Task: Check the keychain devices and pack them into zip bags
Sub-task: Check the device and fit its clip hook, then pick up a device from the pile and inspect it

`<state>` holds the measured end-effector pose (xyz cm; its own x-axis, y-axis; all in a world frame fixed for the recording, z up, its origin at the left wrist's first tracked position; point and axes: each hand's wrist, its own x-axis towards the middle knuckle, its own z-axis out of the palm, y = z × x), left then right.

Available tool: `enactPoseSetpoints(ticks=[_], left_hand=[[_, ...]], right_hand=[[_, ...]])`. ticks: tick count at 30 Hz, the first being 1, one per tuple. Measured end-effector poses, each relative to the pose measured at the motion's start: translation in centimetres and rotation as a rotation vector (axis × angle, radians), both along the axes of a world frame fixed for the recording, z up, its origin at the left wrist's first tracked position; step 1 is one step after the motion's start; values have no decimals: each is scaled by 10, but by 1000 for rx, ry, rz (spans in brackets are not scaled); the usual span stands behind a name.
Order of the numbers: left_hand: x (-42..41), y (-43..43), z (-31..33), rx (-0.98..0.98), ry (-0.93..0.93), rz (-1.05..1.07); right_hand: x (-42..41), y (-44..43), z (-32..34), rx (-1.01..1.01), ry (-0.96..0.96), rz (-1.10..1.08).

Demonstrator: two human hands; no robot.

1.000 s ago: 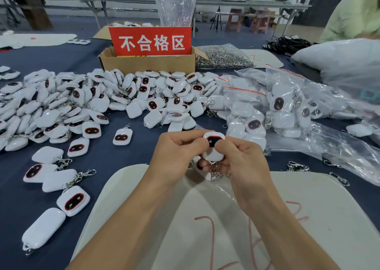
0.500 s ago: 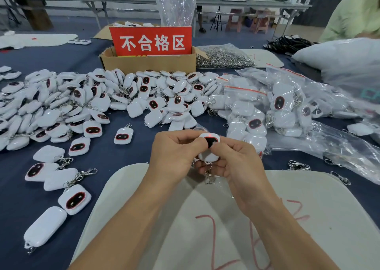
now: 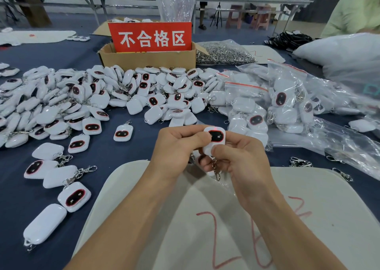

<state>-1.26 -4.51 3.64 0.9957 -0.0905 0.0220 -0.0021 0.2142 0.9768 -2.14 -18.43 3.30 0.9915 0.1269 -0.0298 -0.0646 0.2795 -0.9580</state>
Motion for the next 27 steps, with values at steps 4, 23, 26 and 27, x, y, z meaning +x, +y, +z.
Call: enactPoseSetpoints(ticks=[4, 23, 26, 27], left_hand=[[1, 0, 0, 10, 3, 20], [1, 2, -4, 138, -164, 164], [2, 2, -6, 164, -146, 184], [1, 1, -6, 158, -139, 190]], right_hand=[[0, -1, 1, -15, -1, -4], [4, -7, -1, 17, -18, -98], [4, -8, -2, -21, -53, -99], [3, -8, -2, -30, -71, -95]])
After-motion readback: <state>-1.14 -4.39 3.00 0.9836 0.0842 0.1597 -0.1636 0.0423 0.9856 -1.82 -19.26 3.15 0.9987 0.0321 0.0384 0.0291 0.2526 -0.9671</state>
